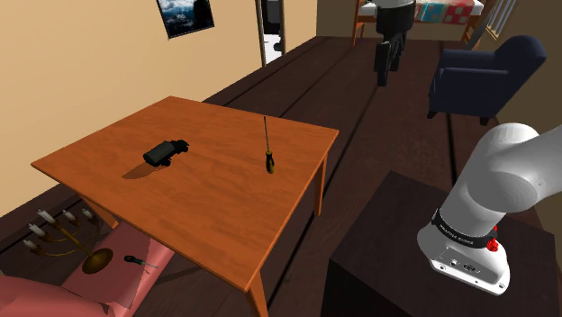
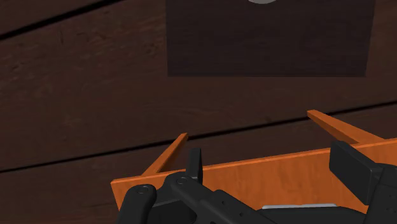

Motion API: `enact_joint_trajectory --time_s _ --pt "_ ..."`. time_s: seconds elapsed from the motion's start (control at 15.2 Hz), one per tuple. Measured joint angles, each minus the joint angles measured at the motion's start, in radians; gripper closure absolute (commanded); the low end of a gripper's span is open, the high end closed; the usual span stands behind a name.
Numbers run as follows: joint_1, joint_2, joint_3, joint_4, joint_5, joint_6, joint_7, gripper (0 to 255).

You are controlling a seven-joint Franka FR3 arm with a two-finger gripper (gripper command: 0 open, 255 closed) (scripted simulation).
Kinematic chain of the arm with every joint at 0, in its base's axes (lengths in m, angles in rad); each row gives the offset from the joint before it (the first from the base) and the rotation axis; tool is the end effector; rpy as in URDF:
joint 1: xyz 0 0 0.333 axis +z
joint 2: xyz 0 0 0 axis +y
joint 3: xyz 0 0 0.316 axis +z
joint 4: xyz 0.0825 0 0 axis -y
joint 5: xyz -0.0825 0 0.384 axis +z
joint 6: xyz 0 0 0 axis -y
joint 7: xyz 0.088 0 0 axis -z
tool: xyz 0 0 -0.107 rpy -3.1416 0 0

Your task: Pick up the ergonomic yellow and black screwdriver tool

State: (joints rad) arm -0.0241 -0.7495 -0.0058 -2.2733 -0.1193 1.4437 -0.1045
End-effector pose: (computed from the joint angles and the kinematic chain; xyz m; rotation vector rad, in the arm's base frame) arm 0.3034 -0.0237 0.6080 3.0277 0.0998 -0.1327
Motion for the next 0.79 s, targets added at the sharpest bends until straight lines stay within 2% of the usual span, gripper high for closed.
enact_joint_trajectory --time_s 0.2,0.79 --pt "0.002 0.016 0.003 -0.019 0.003 0.043 0.008 0" --pt "0.015 0.174 0.019 -0.143 0.012 0.395 0.064 0"
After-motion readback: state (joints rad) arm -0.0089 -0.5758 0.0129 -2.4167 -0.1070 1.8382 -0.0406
